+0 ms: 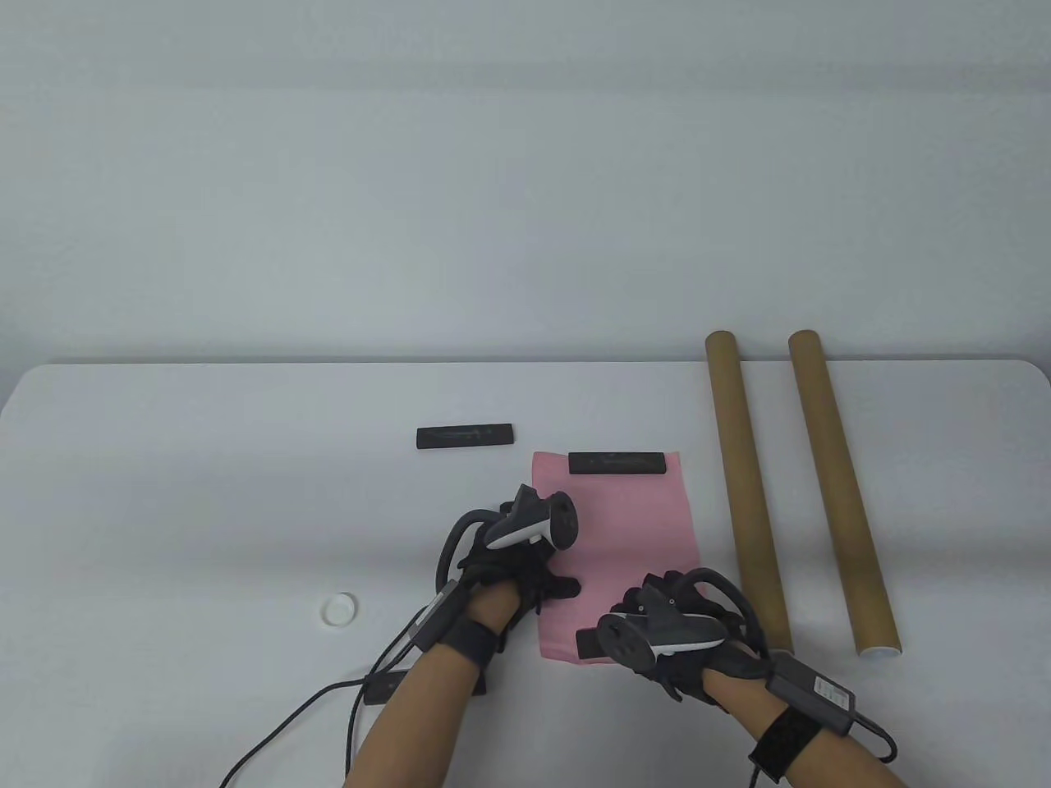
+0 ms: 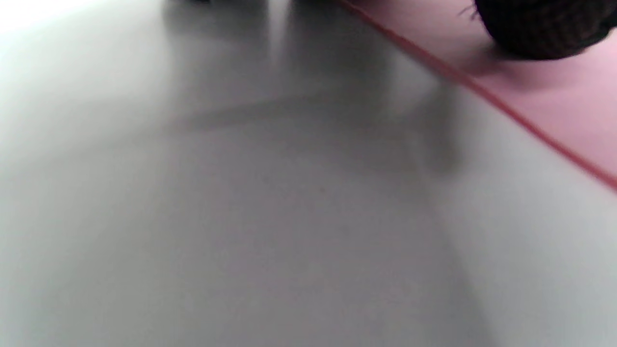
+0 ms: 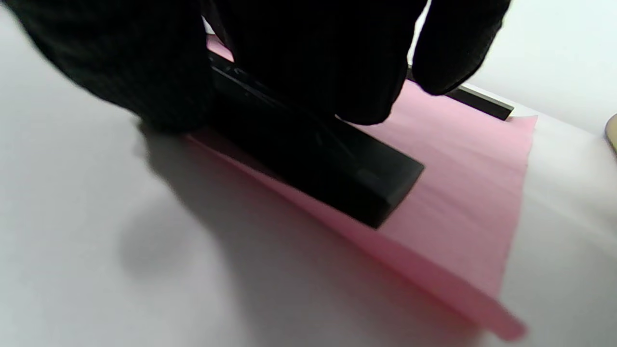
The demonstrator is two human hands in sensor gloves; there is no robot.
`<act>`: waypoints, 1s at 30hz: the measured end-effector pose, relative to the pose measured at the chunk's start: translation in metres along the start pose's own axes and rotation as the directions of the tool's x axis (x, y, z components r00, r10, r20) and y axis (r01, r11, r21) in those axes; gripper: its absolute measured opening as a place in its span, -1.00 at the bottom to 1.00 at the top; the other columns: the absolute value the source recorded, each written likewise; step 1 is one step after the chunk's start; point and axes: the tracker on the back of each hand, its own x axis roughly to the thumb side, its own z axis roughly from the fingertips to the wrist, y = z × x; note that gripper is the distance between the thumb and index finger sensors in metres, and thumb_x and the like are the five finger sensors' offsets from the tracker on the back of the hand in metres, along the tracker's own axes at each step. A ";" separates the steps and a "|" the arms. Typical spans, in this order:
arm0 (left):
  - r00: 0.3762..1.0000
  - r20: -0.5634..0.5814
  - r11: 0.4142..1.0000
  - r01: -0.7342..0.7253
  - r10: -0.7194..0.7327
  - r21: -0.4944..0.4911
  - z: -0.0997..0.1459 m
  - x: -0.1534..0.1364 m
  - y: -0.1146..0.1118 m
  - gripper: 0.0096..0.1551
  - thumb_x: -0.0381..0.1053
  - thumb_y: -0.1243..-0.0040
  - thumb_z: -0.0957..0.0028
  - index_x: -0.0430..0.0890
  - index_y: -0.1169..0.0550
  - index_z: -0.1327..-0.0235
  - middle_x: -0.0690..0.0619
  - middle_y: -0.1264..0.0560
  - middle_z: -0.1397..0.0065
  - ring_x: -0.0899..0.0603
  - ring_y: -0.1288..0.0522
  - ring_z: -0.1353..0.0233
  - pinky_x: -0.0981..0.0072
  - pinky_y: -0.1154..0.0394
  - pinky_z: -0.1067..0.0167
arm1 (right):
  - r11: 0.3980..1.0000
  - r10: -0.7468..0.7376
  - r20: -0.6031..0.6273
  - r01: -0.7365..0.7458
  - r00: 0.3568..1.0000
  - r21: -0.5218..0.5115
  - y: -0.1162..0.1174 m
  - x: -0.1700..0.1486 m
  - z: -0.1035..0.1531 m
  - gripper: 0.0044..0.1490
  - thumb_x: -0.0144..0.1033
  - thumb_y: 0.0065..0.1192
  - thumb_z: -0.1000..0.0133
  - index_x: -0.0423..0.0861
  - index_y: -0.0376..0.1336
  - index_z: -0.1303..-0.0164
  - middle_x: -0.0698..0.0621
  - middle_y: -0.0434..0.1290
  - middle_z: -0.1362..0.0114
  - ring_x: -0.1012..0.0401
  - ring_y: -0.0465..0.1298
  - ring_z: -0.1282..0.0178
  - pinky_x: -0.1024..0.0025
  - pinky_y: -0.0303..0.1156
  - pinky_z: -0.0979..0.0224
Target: Roll up papers and store in mailing tubes
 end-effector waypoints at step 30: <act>1.000 0.010 1.000 -0.022 0.022 -0.003 -0.001 -0.003 -0.003 0.14 0.61 0.01 0.36 0.31 0.07 -0.51 0.22 0.17 -0.68 -0.25 0.14 -0.68 -0.06 -0.07 -0.52 | 0.959 -0.140 -0.190 0.085 0.972 -0.270 -0.102 -0.019 0.045 -0.09 0.17 0.41 -0.03 -0.16 0.34 -0.47 -0.15 0.51 -0.42 -0.21 0.53 -0.44 -0.29 0.46 -0.41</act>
